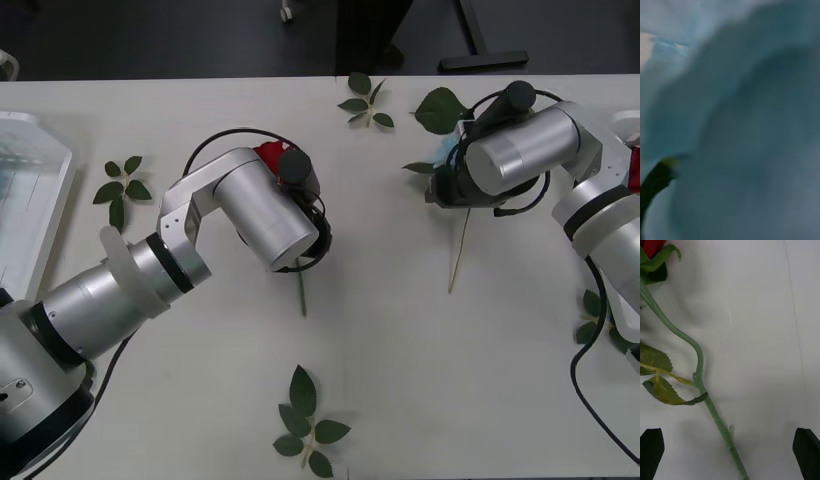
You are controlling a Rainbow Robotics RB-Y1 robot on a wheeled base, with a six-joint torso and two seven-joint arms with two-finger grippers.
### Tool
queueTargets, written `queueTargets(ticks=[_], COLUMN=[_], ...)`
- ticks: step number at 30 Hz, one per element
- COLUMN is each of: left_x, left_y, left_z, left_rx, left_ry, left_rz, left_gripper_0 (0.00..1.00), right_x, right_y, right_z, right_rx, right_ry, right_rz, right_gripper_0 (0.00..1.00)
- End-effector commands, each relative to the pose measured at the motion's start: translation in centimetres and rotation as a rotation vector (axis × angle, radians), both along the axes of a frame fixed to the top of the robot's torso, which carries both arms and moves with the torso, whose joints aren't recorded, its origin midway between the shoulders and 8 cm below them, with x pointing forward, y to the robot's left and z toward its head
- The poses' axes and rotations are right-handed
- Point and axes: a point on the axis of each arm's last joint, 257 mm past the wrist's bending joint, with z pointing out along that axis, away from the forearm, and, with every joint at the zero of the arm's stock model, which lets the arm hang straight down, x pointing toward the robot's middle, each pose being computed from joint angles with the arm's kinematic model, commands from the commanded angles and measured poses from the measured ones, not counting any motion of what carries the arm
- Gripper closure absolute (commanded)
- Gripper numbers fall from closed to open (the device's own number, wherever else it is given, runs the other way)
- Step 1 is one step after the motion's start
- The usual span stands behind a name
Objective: Place the red flowers into the right box and the blue flowers into the left box. If a person shows an open palm, hand one flower to the person first, then continue sorting.
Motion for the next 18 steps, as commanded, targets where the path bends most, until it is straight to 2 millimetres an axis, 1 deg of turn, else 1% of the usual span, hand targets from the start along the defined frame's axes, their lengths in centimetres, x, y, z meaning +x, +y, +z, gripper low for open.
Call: queueTargets(ticks=[1,2,3,4,5,6,7,14,18], left_x=[1.2,1.3,1.4,1.4,1.6,1.6,1.7,1.8,1.7], left_y=[-2.9,-2.7,-2.6,-2.7,-2.6,-2.6,-2.4,-1.5,-1.2], left_z=[1.3,1.2,0.8,0.7,0.5,0.3,0.3,-0.5,-0.9], left_rx=[0.030,0.036,0.048,0.049,0.052,0.052,0.053,0.080,0.087], left_ry=[-0.045,-0.044,-0.043,-0.042,-0.039,-0.035,-0.034,-0.008,0.008], left_rz=[-0.091,-0.088,-0.090,-0.091,-0.088,-0.088,-0.087,-0.087,-0.087], left_gripper_0=[0.00,0.00,0.00,0.00,0.00,0.00,0.00,0.00,0.00], right_x=[0.3,0.2,0.2,0.2,0.1,-0.1,-0.1,-0.4,-0.5], right_y=[-0.3,-0.3,-0.3,-0.4,-0.2,-0.1,-0.1,-0.4,-0.7], right_z=[-0.6,-0.7,-0.8,-0.7,-0.7,-0.9,-0.8,-0.4,0.2], right_rx=[0.015,0.016,0.014,0.015,0.025,0.031,0.033,0.066,0.092], right_ry=[-0.008,-0.007,-0.003,-0.002,0.002,0.009,0.010,0.036,0.043], right_rz=[-0.053,-0.053,-0.052,-0.054,-0.058,-0.061,-0.062,-0.068,-0.046], right_gripper_0=[0.00,0.00,0.11,0.24,0.56,0.91,1.00,1.00,1.00])
